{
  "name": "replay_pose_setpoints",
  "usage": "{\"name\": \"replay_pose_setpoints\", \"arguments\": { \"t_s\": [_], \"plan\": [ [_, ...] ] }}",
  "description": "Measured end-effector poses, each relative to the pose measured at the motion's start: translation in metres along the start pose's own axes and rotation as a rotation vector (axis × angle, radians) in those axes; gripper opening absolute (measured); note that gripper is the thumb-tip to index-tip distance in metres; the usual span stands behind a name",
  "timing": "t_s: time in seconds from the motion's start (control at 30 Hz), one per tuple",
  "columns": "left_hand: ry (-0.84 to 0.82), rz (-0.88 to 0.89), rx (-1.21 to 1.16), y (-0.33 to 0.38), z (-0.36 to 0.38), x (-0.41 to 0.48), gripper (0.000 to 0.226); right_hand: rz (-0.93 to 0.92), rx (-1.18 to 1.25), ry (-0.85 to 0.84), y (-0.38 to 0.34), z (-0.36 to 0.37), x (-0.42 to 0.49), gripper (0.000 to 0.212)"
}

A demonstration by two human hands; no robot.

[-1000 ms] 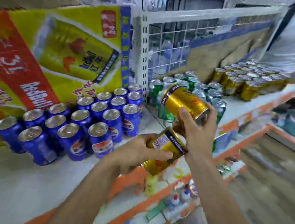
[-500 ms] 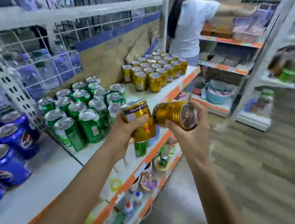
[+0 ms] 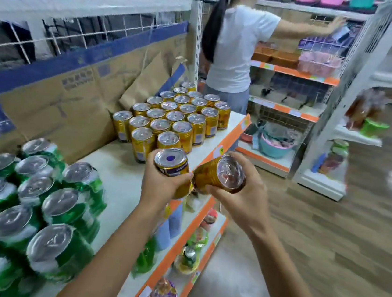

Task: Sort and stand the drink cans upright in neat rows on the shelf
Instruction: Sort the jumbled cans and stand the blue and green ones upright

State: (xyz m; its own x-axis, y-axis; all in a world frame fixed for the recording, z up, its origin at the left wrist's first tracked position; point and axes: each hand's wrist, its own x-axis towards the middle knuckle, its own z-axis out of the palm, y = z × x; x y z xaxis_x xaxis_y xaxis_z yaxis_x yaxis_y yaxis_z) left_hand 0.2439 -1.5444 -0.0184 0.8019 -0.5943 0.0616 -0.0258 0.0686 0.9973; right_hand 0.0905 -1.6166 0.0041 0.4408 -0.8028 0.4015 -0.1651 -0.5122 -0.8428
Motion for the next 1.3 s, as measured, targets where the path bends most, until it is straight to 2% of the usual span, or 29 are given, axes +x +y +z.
{"name": "replay_pose_setpoints", "arguments": {
  "t_s": [0.2, 0.4, 0.57, 0.67, 0.77, 0.83, 0.97, 1.07, 1.17, 1.3],
  "plan": [
    [0.176, 0.073, -0.033, 0.012, 0.01, 0.064, 0.074, -0.071, 0.074, -0.131, 0.012, 0.026, 0.082, 0.077],
    [0.559, 0.175, -0.168, 0.031, -0.013, 0.111, 0.067, -0.175, 0.21, -0.284, 0.002, 0.08, 0.156, 0.08],
    [0.784, 0.152, -0.133, 0.028, -0.033, 0.145, 0.06, -0.234, 0.208, -0.394, 0.005, 0.128, 0.22, 0.077],
    [0.874, 0.105, -0.068, 0.017, -0.043, 0.165, 0.055, -0.283, 0.236, -0.515, 0.0, 0.155, 0.255, 0.074],
    [0.906, -0.023, 0.093, 0.003, -0.05, 0.182, 0.055, -0.351, 0.24, -0.675, -0.004, 0.181, 0.286, 0.074],
    [0.834, -0.134, 0.183, -0.003, -0.056, 0.186, 0.063, -0.428, 0.203, -0.76, -0.009, 0.195, 0.294, 0.075],
    [0.715, -0.322, 0.147, -0.011, -0.051, 0.19, 0.047, -0.652, 0.034, -0.947, -0.021, 0.227, 0.311, 0.076],
    [0.623, -0.421, 0.106, -0.009, -0.055, 0.184, 0.052, -0.834, -0.109, -1.055, -0.031, 0.251, 0.31, 0.077],
    [0.602, -0.419, -0.048, -0.004, -0.056, 0.176, 0.039, -0.944, -0.215, -1.123, -0.042, 0.27, 0.303, 0.074],
    [0.641, -0.412, -0.022, -0.014, -0.05, 0.168, 0.044, -0.961, -0.319, -1.177, -0.058, 0.287, 0.288, 0.069]
  ]
}}
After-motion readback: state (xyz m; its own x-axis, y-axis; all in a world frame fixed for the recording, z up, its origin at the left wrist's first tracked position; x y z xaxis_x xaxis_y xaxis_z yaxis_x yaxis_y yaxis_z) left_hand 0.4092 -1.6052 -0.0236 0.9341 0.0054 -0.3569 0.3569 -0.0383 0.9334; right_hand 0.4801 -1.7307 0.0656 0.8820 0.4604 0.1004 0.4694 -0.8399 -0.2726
